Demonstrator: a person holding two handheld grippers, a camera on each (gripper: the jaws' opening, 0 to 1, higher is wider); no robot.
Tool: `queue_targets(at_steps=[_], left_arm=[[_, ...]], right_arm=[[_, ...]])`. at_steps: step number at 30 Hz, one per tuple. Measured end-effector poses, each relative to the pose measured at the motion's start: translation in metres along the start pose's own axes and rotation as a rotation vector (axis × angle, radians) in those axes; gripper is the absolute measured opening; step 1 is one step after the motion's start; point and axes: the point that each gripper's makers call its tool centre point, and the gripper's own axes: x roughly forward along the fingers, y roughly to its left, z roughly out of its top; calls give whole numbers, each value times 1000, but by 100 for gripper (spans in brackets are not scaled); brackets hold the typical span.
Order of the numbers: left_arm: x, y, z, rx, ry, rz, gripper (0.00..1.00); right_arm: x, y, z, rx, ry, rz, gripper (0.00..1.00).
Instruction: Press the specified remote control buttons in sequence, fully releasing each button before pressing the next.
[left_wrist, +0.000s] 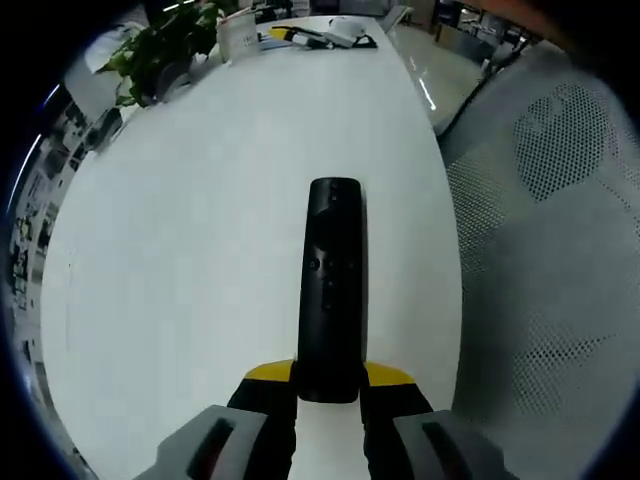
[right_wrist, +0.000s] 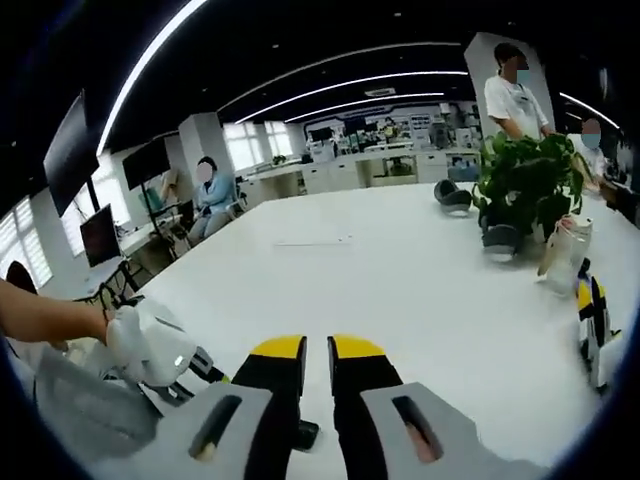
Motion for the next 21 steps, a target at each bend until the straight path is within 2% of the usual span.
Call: queue_targets(at_steps=[8,14,18,21], left_arm=[[0,-11,2,6,-13,-1,24],[0,-19,3,-4,-57,-3,24],[0,-24,5,-10,-90,7,24],[0,-28,7,-18,-124,9,24]], right_arm=[[0,0,-4,21,12,14,6],[-1,0,-7,31,28,14,0],[-1,-1,-9,37,41,12,0],[1,2,-15,66,76,25,0]])
